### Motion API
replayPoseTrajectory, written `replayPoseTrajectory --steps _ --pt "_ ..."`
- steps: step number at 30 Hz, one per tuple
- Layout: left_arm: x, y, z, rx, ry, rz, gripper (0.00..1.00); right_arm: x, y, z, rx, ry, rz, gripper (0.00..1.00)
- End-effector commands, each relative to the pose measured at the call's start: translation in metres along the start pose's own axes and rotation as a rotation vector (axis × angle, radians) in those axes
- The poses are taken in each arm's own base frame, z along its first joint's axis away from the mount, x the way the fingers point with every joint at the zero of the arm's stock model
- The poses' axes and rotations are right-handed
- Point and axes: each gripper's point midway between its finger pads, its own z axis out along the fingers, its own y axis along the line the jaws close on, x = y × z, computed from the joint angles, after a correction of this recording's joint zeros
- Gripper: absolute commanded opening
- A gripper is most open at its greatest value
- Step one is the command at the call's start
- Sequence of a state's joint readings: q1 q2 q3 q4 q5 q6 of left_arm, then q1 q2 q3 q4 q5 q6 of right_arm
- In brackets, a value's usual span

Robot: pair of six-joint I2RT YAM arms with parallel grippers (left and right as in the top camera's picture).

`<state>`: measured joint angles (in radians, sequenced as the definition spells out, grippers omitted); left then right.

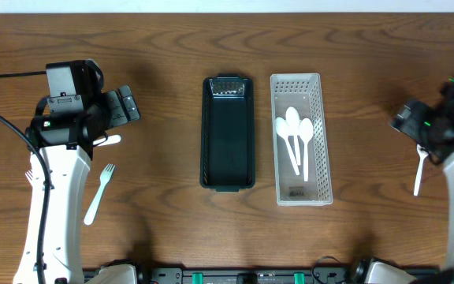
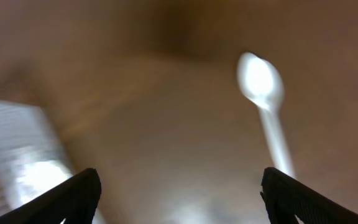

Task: Pack container
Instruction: 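Grasp the last white spoon with the right gripper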

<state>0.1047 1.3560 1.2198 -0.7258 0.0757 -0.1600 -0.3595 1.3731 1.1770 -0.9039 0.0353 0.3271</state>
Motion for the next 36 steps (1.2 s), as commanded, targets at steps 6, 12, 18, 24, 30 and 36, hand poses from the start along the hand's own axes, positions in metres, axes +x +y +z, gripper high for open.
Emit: replayPoseTrajectory --steps 6,12,18,24,30,36 --pt "-0.007 -0.001 -0.003 0.004 -0.017 0.006 0.98 0.031 -0.065 0.053 0.172 0.14 0.094 0.83" --pt "-0.007 -0.001 -0.003 0.004 -0.017 0.006 0.98 0.032 -0.095 0.082 0.258 0.167 0.081 0.8" --pt "-0.007 -0.001 -0.003 0.004 -0.017 0.006 0.98 0.029 -0.1 0.112 0.151 0.198 0.059 0.71" --pt "-0.007 -0.001 -0.003 0.005 -0.017 0.006 0.98 0.041 -0.095 0.144 0.042 0.265 0.028 0.66" --pt "-0.007 -0.001 -0.003 0.004 -0.017 0.006 0.98 0.059 -0.098 0.165 0.043 0.338 0.032 0.53" --pt "-0.007 -0.001 -0.003 0.004 -0.017 0.006 0.98 0.06 -0.099 0.171 0.048 0.339 0.054 0.24"
